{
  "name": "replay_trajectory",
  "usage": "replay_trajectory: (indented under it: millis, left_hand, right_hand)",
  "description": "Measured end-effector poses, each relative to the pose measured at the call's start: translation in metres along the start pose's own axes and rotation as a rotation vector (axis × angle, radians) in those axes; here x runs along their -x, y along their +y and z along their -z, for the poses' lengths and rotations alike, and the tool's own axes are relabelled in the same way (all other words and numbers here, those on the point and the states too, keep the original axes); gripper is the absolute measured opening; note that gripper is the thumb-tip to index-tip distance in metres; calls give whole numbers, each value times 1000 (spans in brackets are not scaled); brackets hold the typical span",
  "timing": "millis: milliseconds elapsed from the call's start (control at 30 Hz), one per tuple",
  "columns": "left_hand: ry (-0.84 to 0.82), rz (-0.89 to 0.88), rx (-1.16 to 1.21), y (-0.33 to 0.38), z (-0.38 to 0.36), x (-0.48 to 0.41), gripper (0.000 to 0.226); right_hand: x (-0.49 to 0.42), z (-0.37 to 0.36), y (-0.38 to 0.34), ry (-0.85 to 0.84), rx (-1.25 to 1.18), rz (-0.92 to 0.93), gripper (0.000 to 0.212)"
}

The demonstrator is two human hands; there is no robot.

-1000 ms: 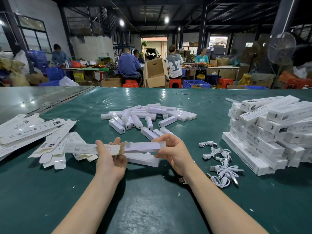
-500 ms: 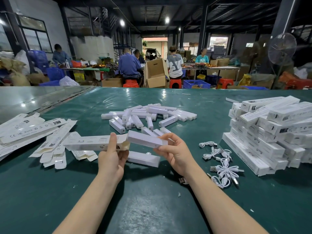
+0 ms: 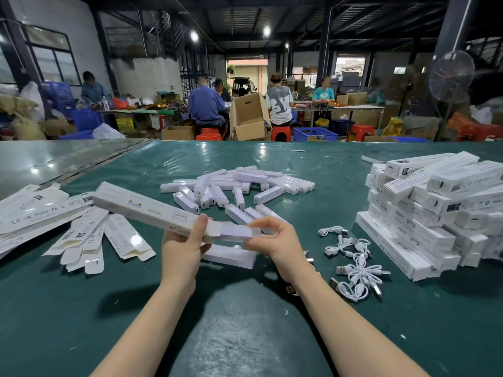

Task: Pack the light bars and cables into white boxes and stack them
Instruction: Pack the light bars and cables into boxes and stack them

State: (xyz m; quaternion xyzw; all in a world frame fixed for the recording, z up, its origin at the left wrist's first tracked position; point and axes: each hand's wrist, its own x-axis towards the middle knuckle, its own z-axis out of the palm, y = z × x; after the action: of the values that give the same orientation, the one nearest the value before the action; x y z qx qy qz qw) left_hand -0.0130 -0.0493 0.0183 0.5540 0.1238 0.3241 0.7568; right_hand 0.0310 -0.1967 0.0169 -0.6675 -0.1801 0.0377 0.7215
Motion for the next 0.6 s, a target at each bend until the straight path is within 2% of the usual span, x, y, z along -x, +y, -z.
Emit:
replay_trajectory:
  millis: [67,133,233,300,400,500,600]
  left_hand:
    - [-30,5,-15,-3,-2,2,14]
    - [-126,8,-45,-4,-5,4,21]
    - [-264,27,-11,-5,-10,7,13]
    - [-262,-11,-10,-4,-8,8,8]
    - [-272,-96,-82,-3,-2,11,18]
    - [-253,-167,-114,-3,0,10,25]
    - [-224,-132,-40,-4,-3,8,29]
  right_hand:
    - [0,-2,0,-5,-19,10,34]
    - [1,-7,-1,-17,-92,-2,31]
    - [1,-11,-1,47,-175,-22,29]
    - [0,-11,-1,104,-244,-34,27]
    - [-1,-9,-2,116,-354,-72,17]
    - [-1,-10,-6,41,-444,-126,14]
    - [0,-10,-11,-55,-469,-169,14]
